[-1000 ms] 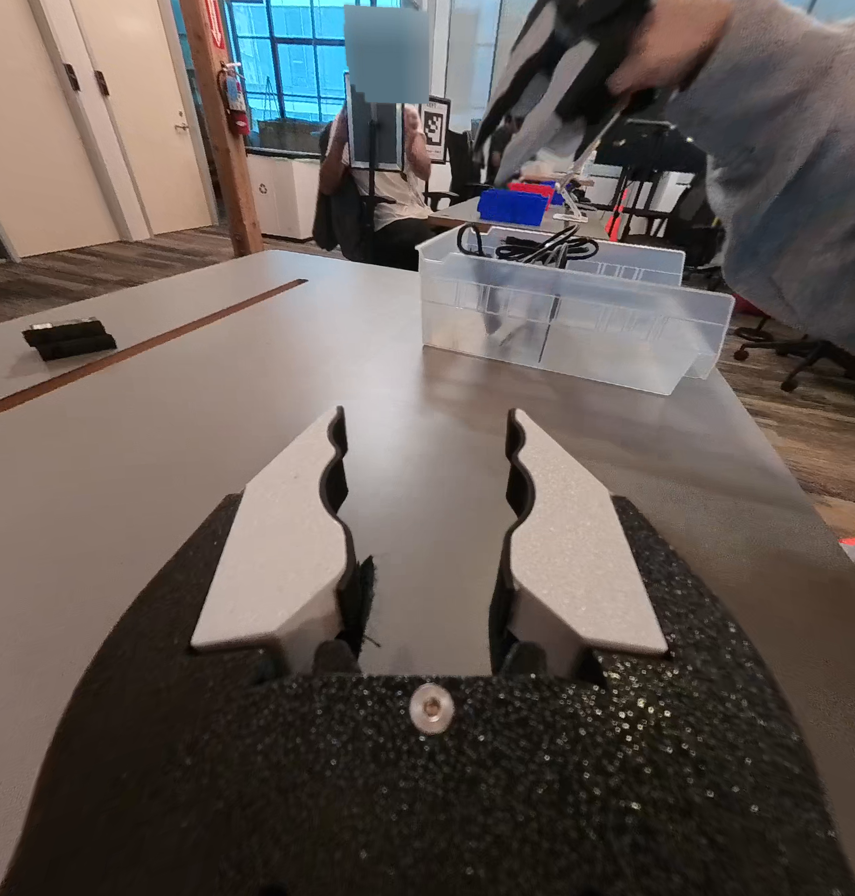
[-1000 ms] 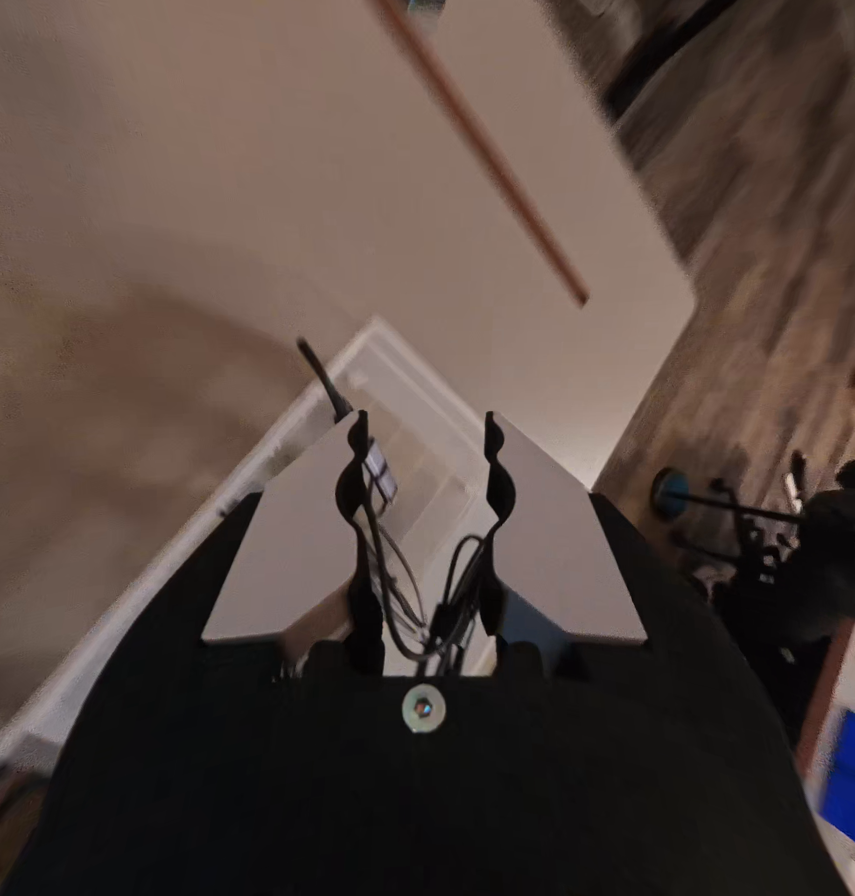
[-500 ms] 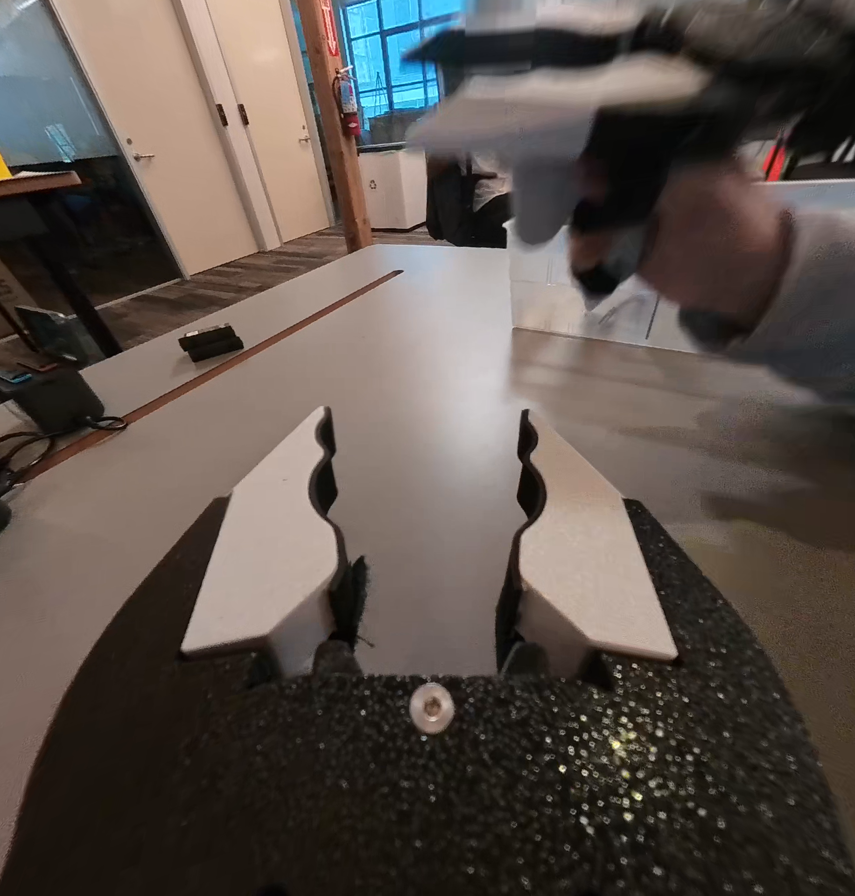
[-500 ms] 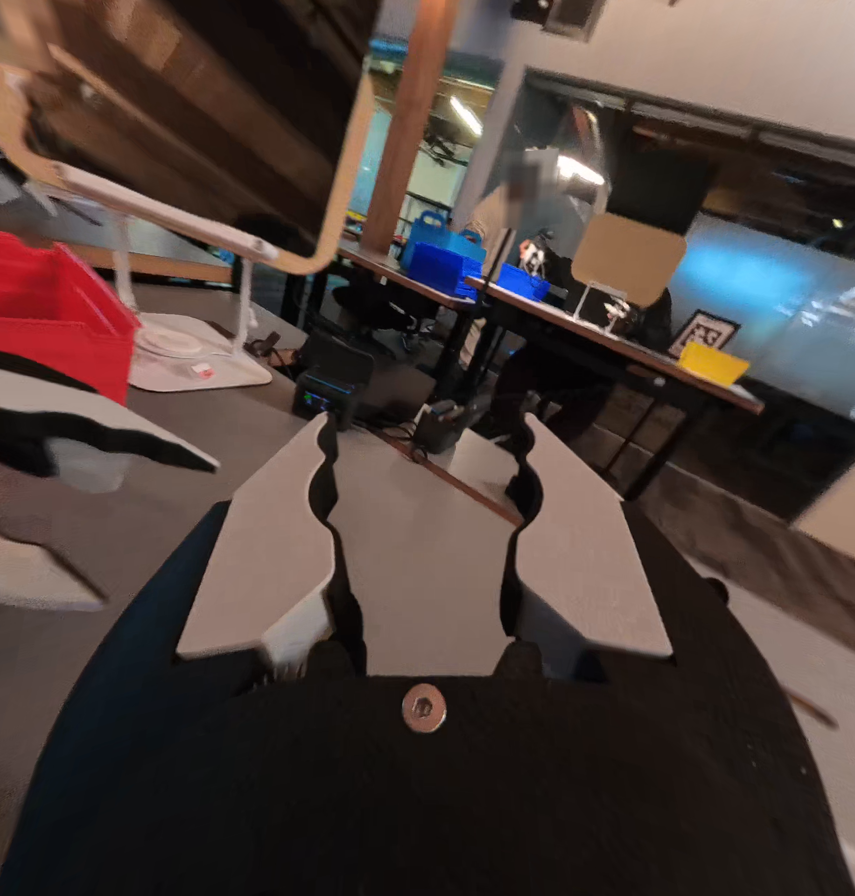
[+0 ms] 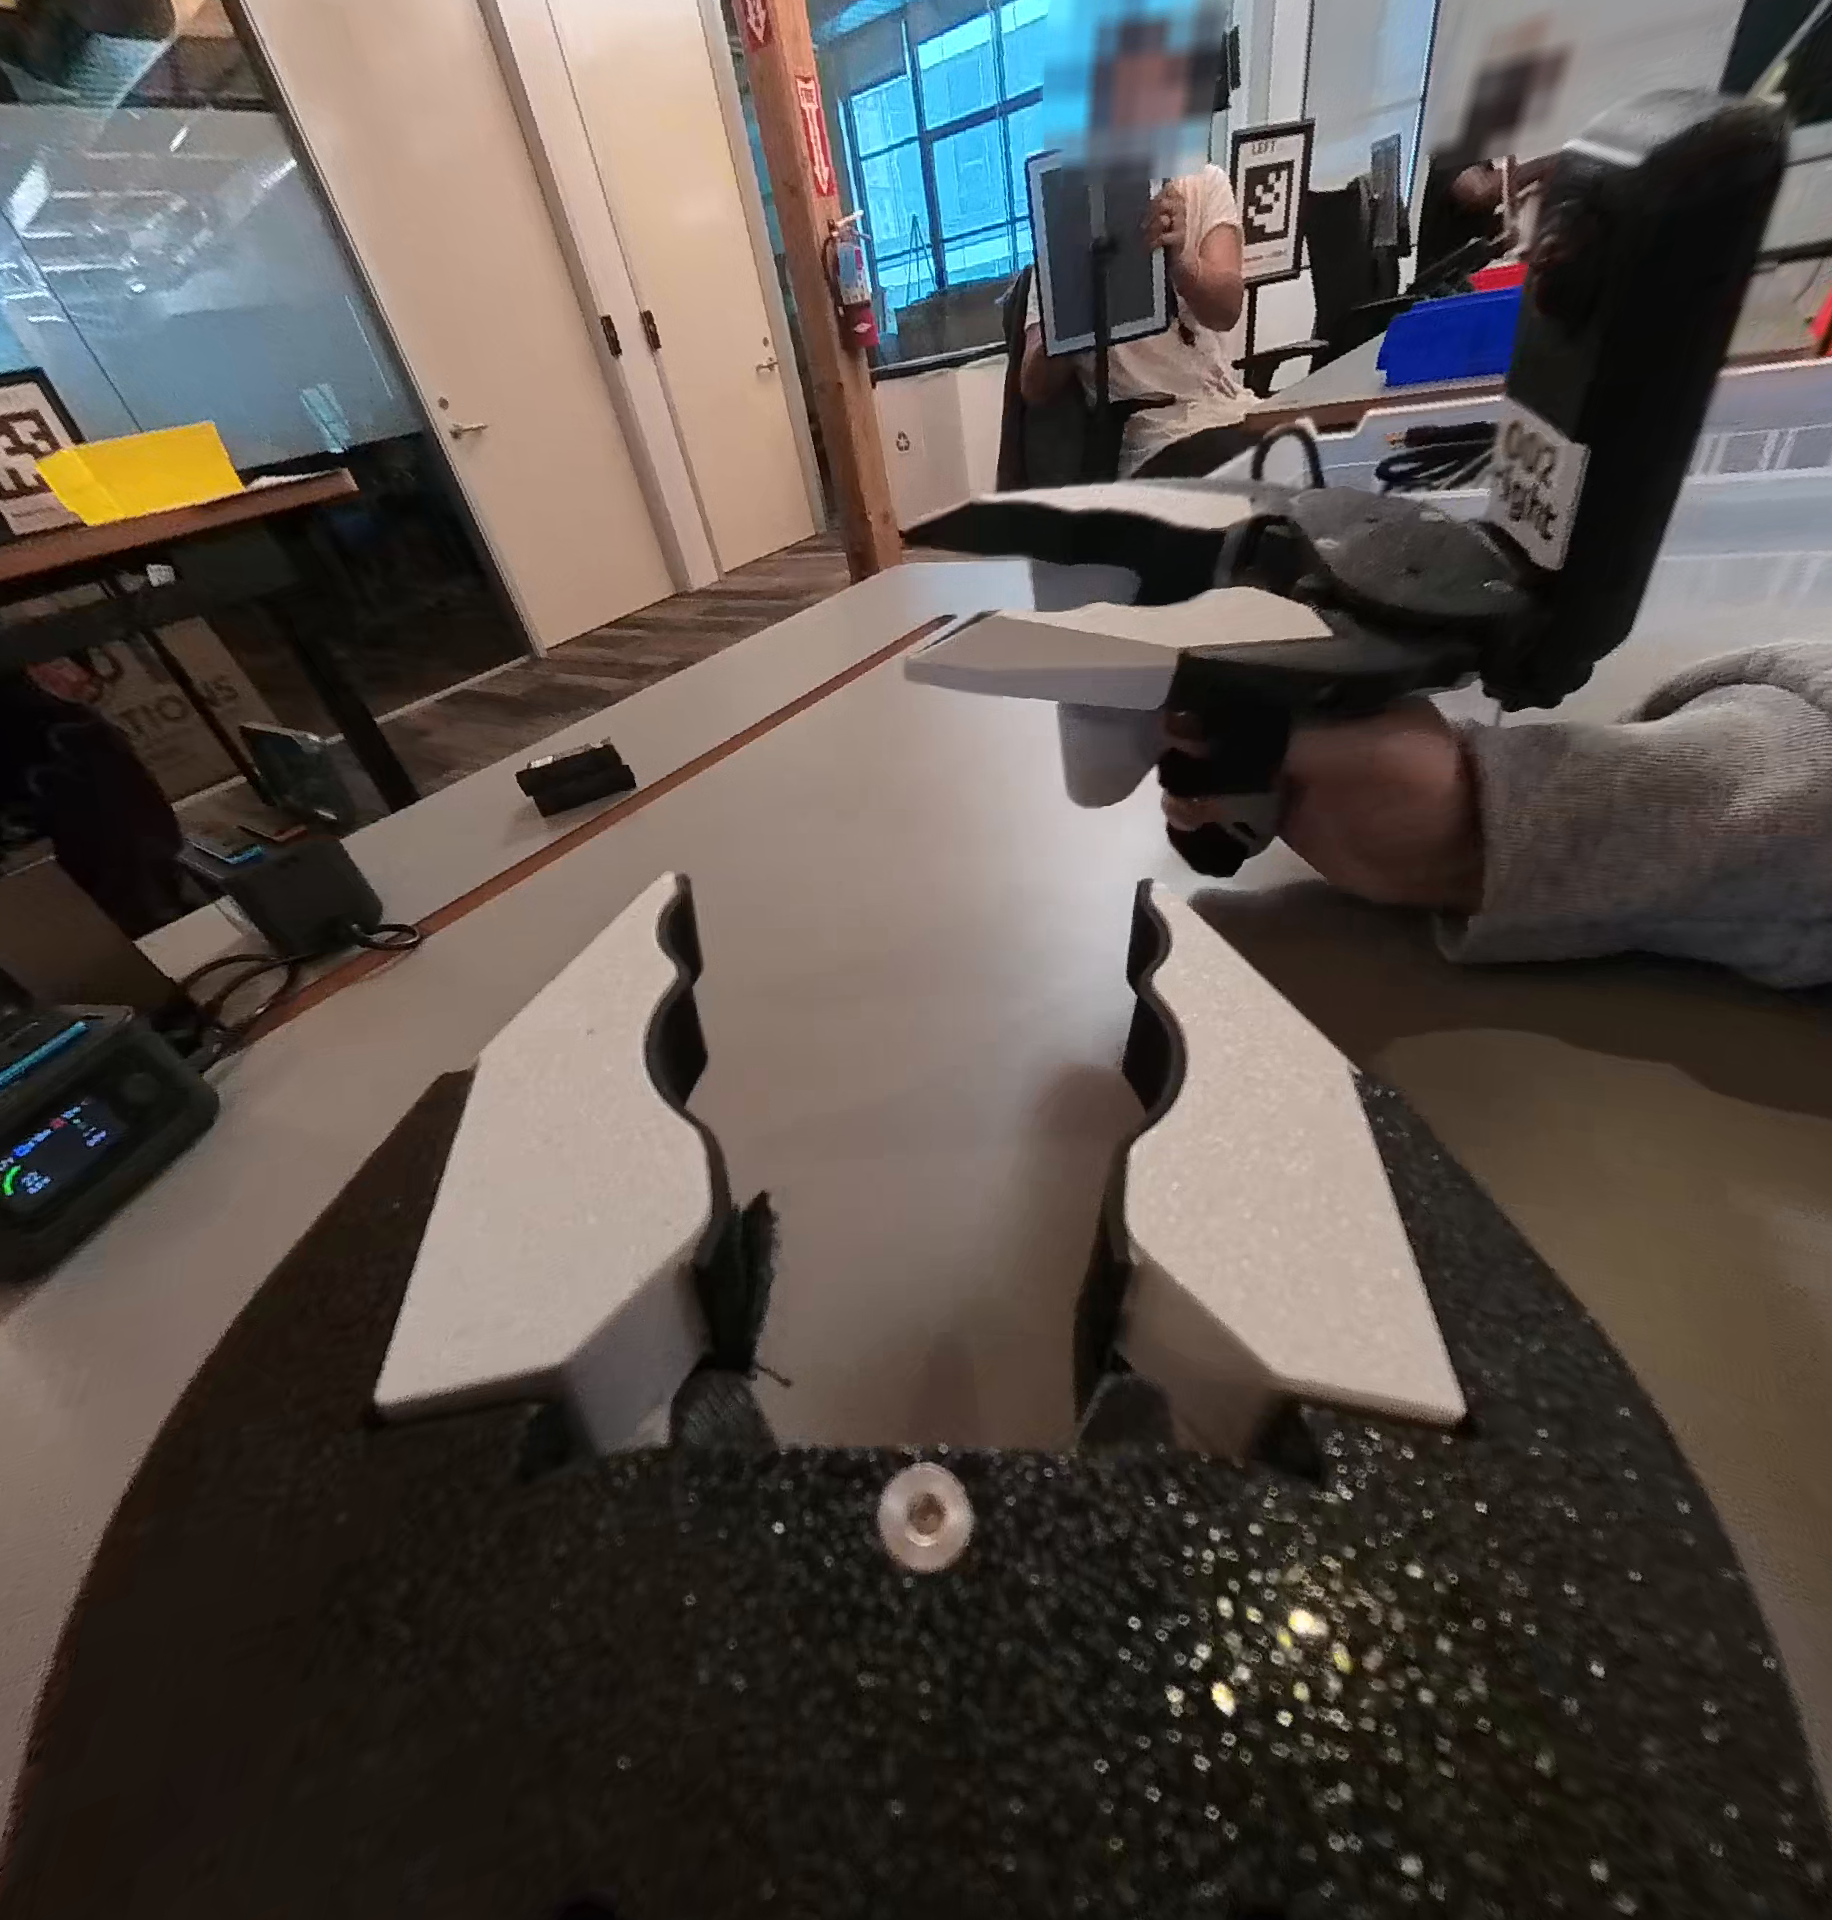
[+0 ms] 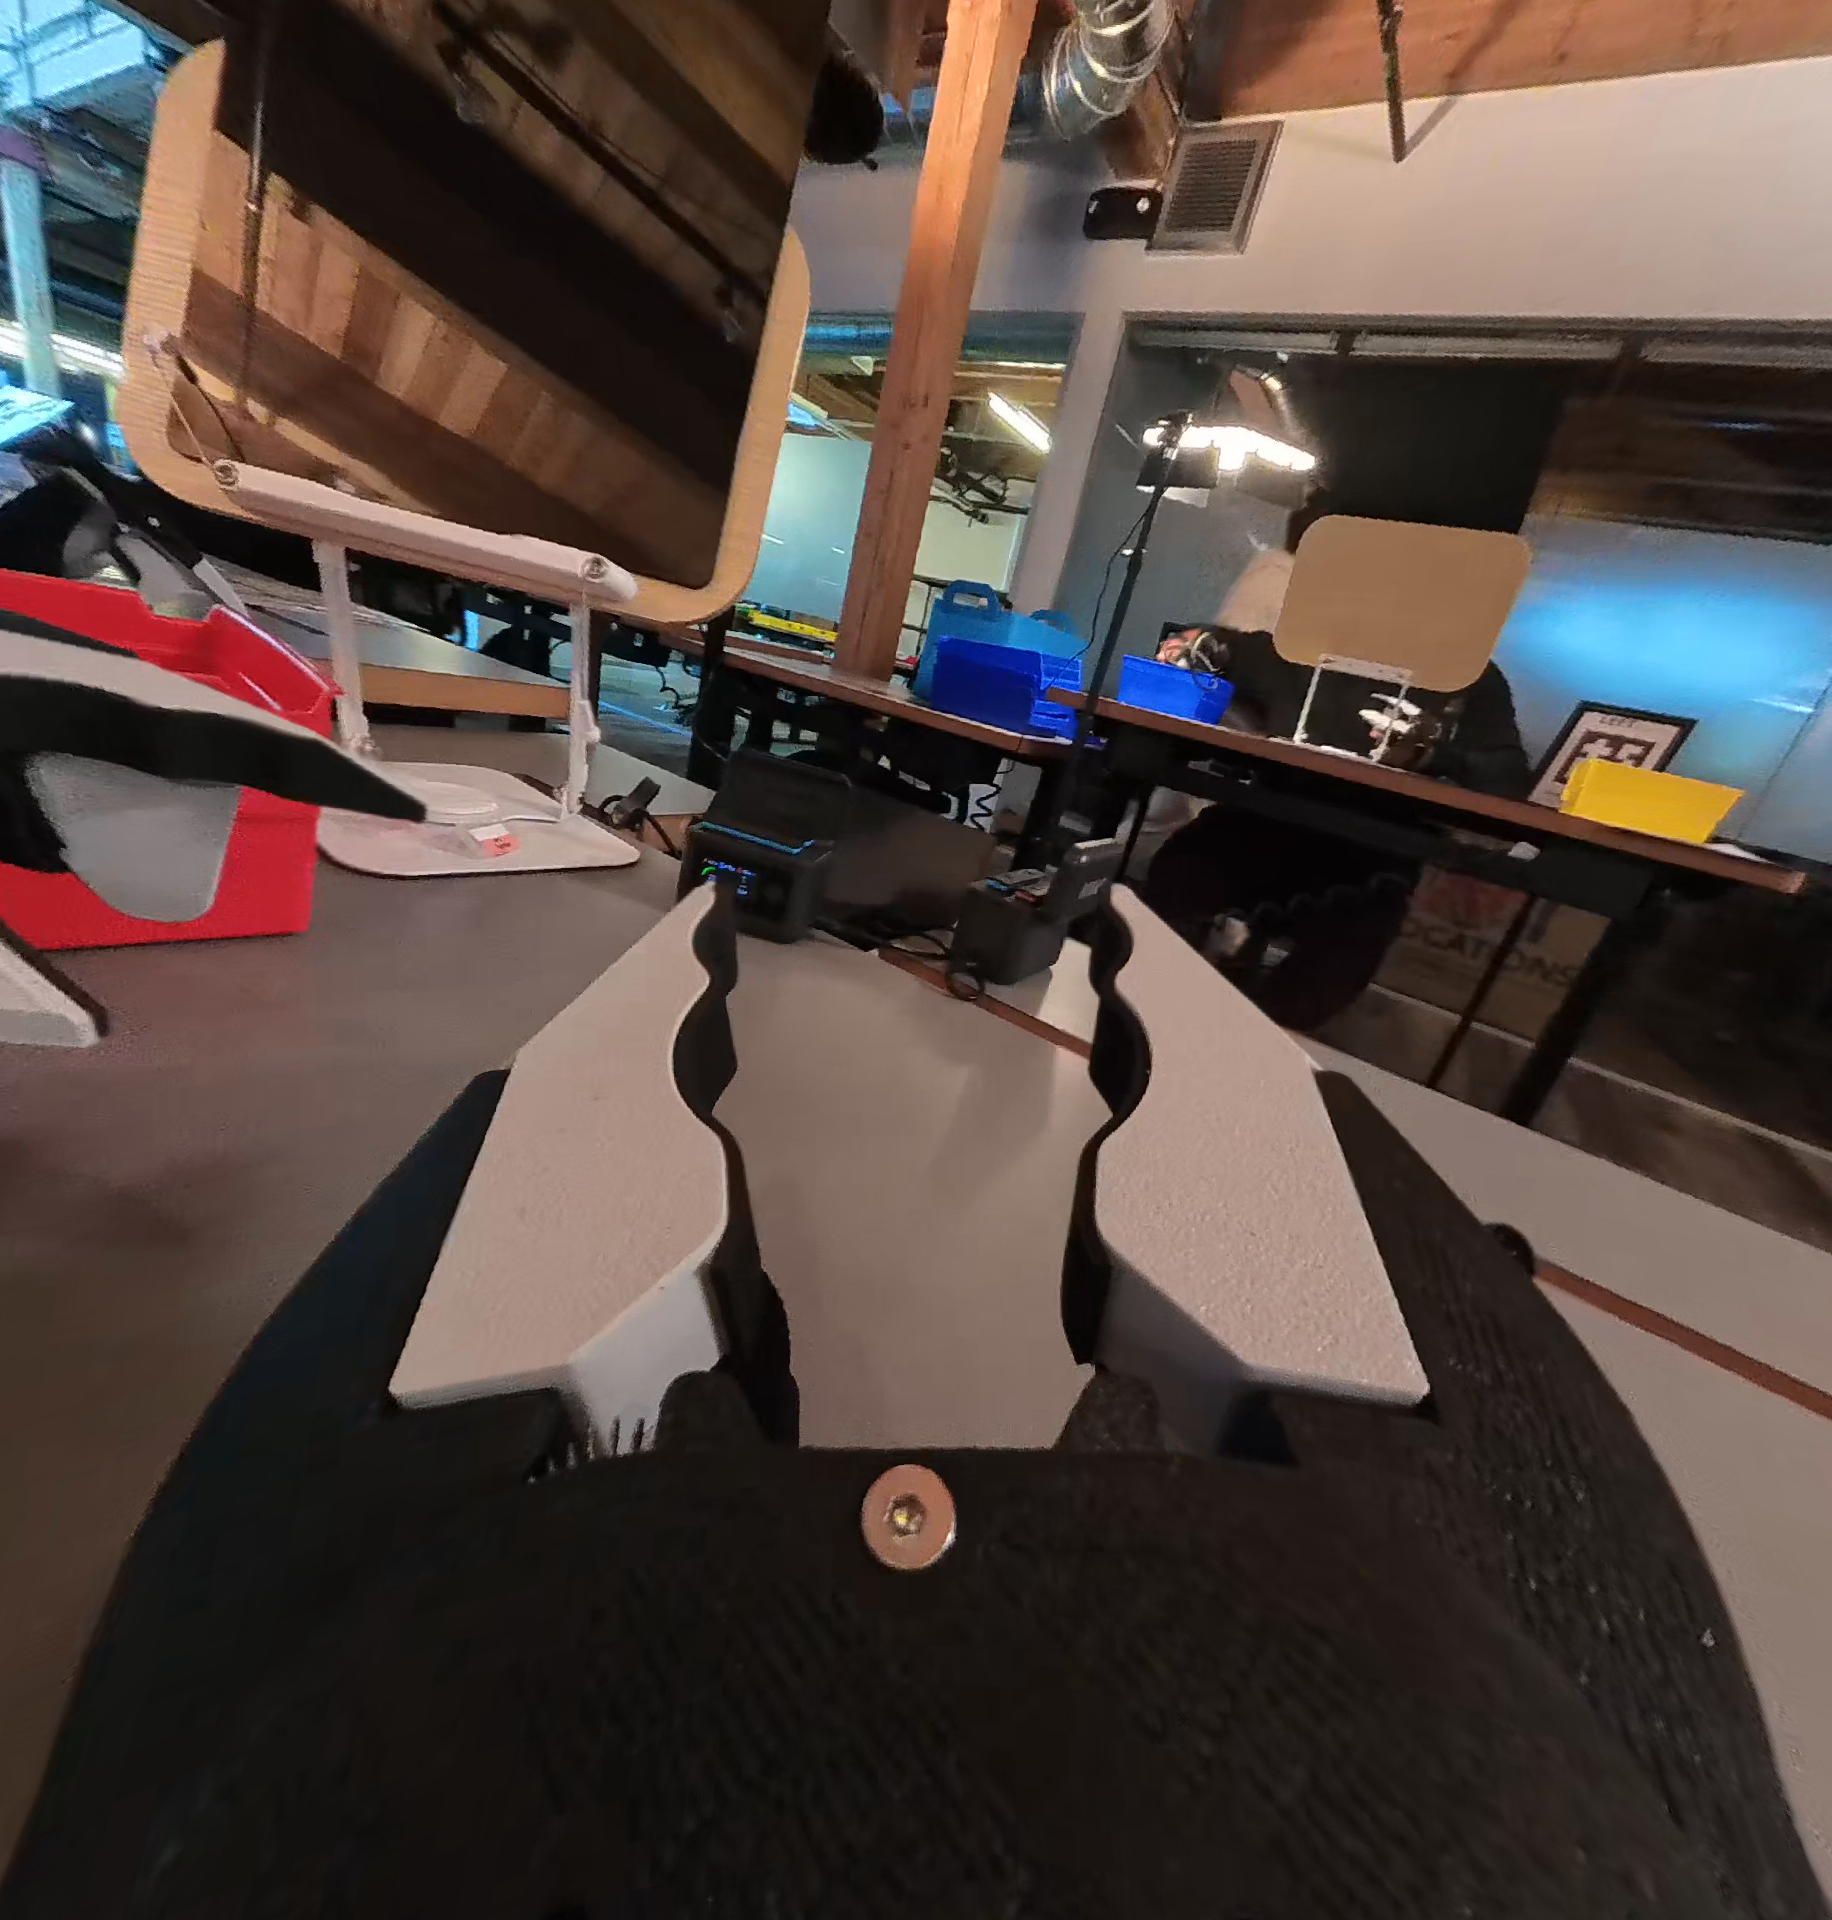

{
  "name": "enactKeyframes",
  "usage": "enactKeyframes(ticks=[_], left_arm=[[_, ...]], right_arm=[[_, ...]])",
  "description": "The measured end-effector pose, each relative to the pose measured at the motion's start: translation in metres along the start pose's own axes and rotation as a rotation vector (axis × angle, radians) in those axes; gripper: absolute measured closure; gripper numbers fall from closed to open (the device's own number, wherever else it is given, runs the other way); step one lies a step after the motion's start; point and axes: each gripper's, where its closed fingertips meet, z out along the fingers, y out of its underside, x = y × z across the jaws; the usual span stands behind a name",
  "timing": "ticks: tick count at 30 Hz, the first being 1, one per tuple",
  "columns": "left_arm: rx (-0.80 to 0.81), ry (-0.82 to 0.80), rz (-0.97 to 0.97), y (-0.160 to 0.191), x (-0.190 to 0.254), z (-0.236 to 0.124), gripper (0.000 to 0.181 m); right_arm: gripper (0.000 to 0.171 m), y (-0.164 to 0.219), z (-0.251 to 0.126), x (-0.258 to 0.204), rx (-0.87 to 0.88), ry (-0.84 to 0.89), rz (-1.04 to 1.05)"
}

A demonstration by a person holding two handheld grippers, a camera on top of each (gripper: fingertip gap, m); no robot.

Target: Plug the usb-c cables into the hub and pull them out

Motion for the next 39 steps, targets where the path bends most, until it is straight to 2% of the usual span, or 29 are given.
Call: enactKeyframes(ticks=[5, 9, 13, 16, 18, 20, 22, 25, 27, 31, 36, 39], left_arm=[[-0.068, 0.020, 0.100, -0.003, 0.014, -0.002, 0.112], [-0.026, -0.048, 0.071, -0.037, 0.017, -0.018, 0.111], [-0.063, -0.252, -0.033, -0.077, -0.020, -0.072, 0.113], [-0.223, -0.405, -0.118, -0.083, -0.076, -0.126, 0.116], [-0.402, -0.407, -0.148, -0.066, -0.109, -0.152, 0.147], [-0.590, -0.356, -0.222, -0.032, -0.139, -0.168, 0.148], [-0.766, -0.267, -0.270, 0.009, -0.159, -0.178, 0.161], [-0.975, -0.229, -0.277, 0.060, -0.186, -0.192, 0.160], [-1.124, -0.142, -0.245, 0.089, -0.185, -0.199, 0.172], [-1.449, -0.089, -0.003, 0.132, -0.201, -0.227, 0.172], [-1.461, 0.031, -0.070, 0.150, -0.199, -0.224, 0.170], [-1.432, 0.079, -0.033, 0.152, -0.201, -0.219, 0.170]], right_arm=[[0.111, -0.001, -0.002, -0.002, 0.005, -0.016, 0.007], [0.112, -0.003, -0.007, 0.000, 0.014, -0.004, 0.009], [0.114, -0.004, -0.009, 0.004, 0.021, 0.011, 0.030], [0.115, -0.003, -0.008, 0.004, 0.017, 0.009, 0.036], [0.116, -0.003, -0.007, 0.003, 0.017, 0.006, 0.030], [0.117, -0.003, -0.007, 0.002, 0.015, 0.001, 0.025], [0.117, -0.003, -0.007, 0.001, 0.014, -0.001, 0.021], [0.117, -0.002, -0.006, 0.001, 0.011, -0.005, 0.022], [0.118, -0.002, -0.006, 0.000, 0.015, -0.017, 0.030], [0.124, -0.008, -0.009, -0.002, 0.052, -0.052, 0.079], [0.128, -0.005, -0.007, -0.005, 0.036, -0.081, 0.098], [0.131, -0.006, -0.007, -0.010, 0.038, -0.100, 0.078]])
